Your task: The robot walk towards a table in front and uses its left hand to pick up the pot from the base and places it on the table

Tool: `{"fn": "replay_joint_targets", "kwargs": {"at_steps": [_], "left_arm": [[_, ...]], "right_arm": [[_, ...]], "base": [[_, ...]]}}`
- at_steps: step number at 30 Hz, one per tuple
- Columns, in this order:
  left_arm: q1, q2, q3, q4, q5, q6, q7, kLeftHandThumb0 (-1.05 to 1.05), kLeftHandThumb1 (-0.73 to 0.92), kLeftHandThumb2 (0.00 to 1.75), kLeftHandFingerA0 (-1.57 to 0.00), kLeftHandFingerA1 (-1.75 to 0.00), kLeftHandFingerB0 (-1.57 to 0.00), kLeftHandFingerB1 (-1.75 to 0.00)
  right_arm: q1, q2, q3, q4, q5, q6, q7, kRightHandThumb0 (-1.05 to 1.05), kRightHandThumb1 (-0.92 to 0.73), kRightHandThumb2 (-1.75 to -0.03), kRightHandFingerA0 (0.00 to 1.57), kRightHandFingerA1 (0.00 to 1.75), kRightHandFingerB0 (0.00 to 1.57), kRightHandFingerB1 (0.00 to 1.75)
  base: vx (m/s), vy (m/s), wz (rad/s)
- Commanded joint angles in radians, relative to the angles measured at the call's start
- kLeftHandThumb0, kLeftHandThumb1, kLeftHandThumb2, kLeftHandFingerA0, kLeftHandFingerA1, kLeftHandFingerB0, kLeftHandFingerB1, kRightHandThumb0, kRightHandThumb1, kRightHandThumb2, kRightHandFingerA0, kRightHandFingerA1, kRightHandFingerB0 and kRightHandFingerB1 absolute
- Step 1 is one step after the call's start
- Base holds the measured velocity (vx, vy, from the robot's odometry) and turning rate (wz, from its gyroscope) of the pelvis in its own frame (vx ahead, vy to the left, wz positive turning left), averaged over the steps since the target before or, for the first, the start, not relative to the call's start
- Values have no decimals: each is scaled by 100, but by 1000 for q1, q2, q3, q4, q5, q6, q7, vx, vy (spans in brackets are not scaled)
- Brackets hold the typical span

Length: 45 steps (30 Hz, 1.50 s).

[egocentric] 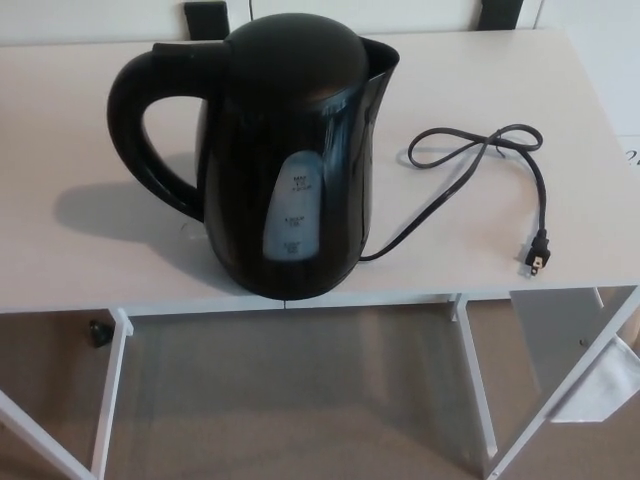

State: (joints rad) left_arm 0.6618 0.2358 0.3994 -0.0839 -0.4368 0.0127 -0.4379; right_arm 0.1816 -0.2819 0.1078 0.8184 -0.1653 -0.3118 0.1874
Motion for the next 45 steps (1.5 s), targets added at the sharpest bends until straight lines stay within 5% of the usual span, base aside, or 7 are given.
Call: {"fn": "replay_joint_targets", "kwargs": {"at_steps": [1,12,20,24,25,30,45], "left_arm": [[60,148,238,-647,-500,-41,-124,-44,39,63,-15,-42,-8,-33],[-445,307,259,-644,-406,105,236,-48,41,66,-22,-40,-16,-35],[-706,299,45,-475,-89,235,289,-25,31,87,-7,-50,-7,-50],[-781,295,-43,-369,-11,262,298,-41,47,55,-20,-31,-16,-27],[-829,295,-89,-296,32,269,302,-25,34,87,0,-48,0,-47],[-958,298,-214,-112,136,299,317,-42,46,57,-7,-25,-11,-24],[-1085,301,-402,121,319,272,308,-55,37,70,-6,-27,-8,-23]], "right_arm": [[-5,-25,-4,-14,-13,44,-10,-36,-63,-58,68,44,53,40],[4,-23,-12,-31,-4,62,-10,-37,-63,-58,71,44,54,39],[11,-27,-14,4,-2,33,-10,-39,-62,-58,71,44,55,40],[28,-30,-13,-3,-4,23,-10,-37,-64,-58,70,44,54,39],[31,-26,-14,-6,-4,25,-18,-36,-63,-58,70,44,56,40],[36,-22,-16,-17,-1,29,-20,-36,-63,-58,69,43,55,40],[26,-27,-12,-21,-4,33,-12,-37,-63,-58,70,44,54,39]], "base": [[-27,-82,1],[-33,-89,2],[-39,-91,1],[-33,-70,1],[0,0,0],[0,0,0],[0,0,0]]}}
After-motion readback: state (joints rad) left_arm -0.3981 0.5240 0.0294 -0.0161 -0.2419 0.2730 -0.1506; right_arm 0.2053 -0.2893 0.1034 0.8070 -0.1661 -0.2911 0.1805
